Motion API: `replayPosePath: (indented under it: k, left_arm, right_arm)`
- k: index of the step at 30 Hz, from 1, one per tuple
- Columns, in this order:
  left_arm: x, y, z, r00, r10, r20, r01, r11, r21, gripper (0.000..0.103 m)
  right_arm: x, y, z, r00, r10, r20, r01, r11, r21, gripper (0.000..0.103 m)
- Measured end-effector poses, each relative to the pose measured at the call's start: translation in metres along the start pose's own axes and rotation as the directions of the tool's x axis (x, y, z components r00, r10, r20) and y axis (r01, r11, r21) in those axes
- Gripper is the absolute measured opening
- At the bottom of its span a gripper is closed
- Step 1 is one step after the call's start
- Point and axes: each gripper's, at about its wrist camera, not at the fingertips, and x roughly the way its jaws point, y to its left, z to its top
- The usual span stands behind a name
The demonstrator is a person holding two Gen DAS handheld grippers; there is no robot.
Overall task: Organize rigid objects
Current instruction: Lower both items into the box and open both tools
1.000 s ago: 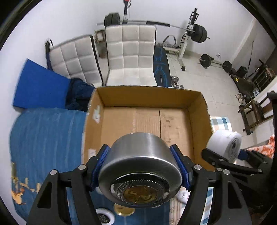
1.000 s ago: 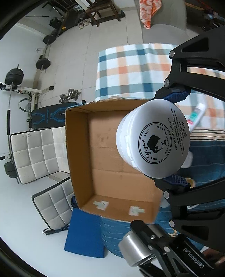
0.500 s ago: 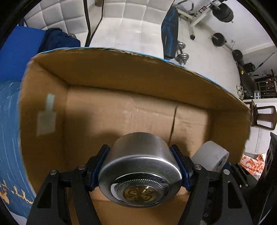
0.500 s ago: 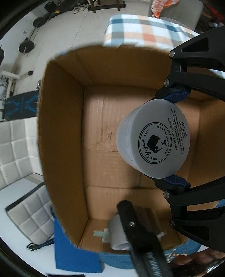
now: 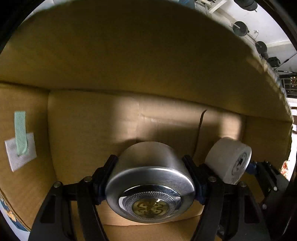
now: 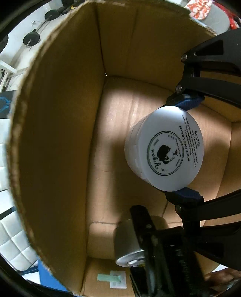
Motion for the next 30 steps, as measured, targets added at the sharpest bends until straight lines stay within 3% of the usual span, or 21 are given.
replayPosePath:
  k: [4, 13, 21, 25, 30]
  left_arm:
    - [0.009, -0.002, -0.012, 0.999, -0.005, -0.034, 0.005, 1.0, 0.0, 0.069]
    - [0.002, -0.012, -0.029, 0.999, 0.024, -0.026, -0.024, 1.0, 0.0, 0.071]
    - [-0.036, -0.024, -0.06, 0.996, 0.071, 0.052, -0.073, 0.997, 0.026, 0.071]
    - [-0.057, -0.029, -0.083, 0.991, 0.086, 0.106, -0.088, 0.996, 0.017, 0.081]
    - [-0.075, -0.028, -0.12, 0.978, 0.112, 0.175, -0.117, 0.993, 0.017, 0.088]
  right_arm:
    - [0.008, -0.001, -0.001, 0.999, -0.019, -0.025, 0.019, 1.0, -0.012, 0.07]
    - [0.012, 0.002, -0.007, 0.997, -0.011, -0.075, 0.01, 1.0, -0.024, 0.074]
    - [-0.011, -0.008, -0.038, 0.998, -0.004, -0.062, 0.004, 1.0, -0.008, 0.076]
    - [-0.023, -0.01, -0.063, 0.999, -0.016, -0.03, 0.016, 1.0, 0.003, 0.085]
    - [-0.034, -0.01, -0.108, 1.0, -0.007, 0.011, 0.006, 0.999, 0.037, 0.088]
